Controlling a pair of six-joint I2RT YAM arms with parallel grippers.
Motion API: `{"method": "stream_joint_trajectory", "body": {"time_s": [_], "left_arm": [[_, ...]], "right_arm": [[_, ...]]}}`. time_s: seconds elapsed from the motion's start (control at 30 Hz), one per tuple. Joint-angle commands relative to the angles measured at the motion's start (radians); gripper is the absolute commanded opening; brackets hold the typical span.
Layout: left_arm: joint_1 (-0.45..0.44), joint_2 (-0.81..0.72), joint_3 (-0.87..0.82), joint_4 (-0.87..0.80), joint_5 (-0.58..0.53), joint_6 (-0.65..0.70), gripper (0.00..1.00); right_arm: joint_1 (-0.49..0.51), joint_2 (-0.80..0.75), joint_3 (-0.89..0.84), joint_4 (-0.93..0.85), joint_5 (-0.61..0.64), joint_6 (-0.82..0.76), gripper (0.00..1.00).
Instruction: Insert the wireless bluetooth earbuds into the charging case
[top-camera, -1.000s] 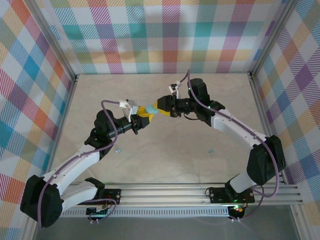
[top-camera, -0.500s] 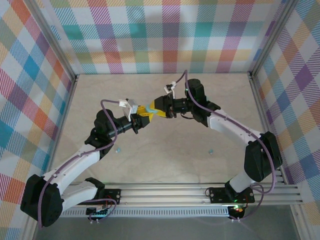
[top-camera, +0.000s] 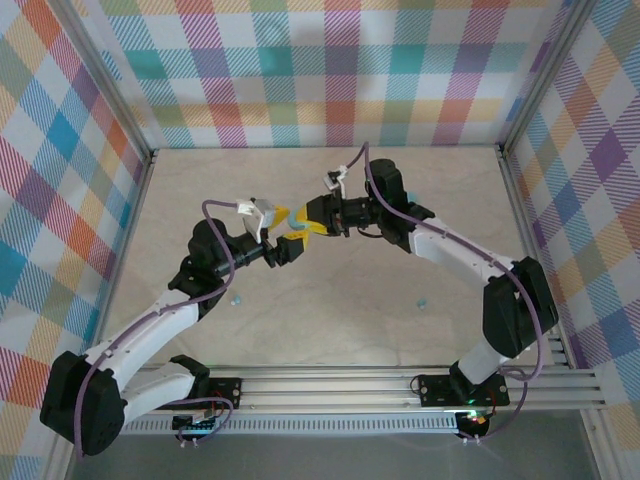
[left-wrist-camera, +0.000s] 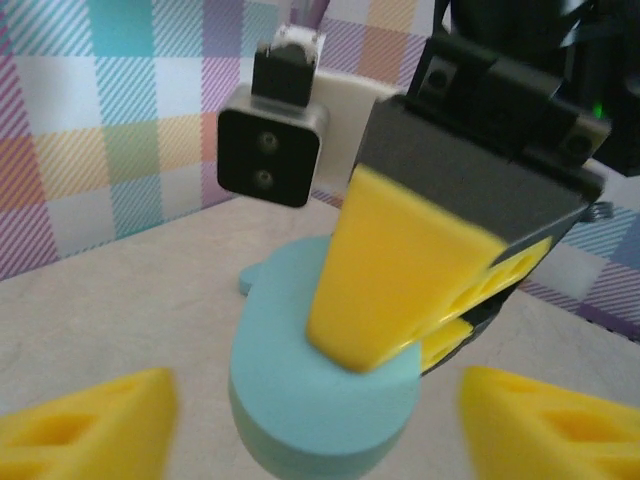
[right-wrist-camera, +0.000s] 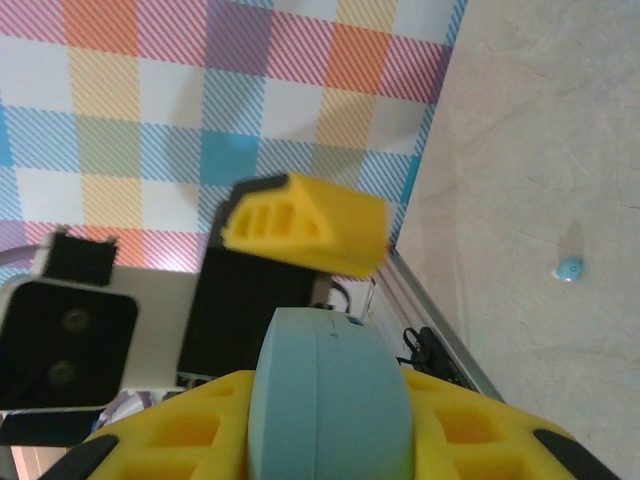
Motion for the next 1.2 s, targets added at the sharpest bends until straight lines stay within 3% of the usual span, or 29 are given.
{"method": "stream_joint_trajectory", "body": {"time_s": [0.0,0.17,0.3,0.5,0.67,0.83,1.03,1.17], "left_arm": [[0.007,-0.063,-0.009,-0.062,-0.066,0.035,1.0],[0.008,-0.139,-0.019,-0.188,-0.178,0.058,1.0],[0.01,-0.186,-0.018,-0.282,-0.314,0.016,1.0],[0.014,-0.231,-0.008,-0.432,-0.376,0.008,1.0],[0.029,-0.286,0.006,-0.589,-0.568,-0.212,1.0],[0.06,-0.291,0.027,-0.749,-0.493,-0.254,1.0],[0.071,-0.311,-0.031,-0.732,-0.453,-0.293,1.0],[0.077,-0.318,-0.046,-0.727,-0.451,-0.307,1.0]], "right_arm": [[-0.027,0.041,0.063,-0.05,0.031,-0.056,0.27],[-0.034,0.17,0.244,-0.303,0.104,-0.259,0.29],[-0.032,0.331,0.37,-0.37,0.094,-0.306,0.3],[-0.019,0.607,0.609,-0.503,0.142,-0.377,0.29],[0.012,0.823,0.877,-0.662,0.28,-0.49,0.29],[0.027,0.983,1.059,-0.715,0.34,-0.499,0.3],[0.044,1.052,1.102,-0.719,0.39,-0.483,0.3],[0.044,1.049,1.102,-0.759,0.425,-0.504,0.42]]}}
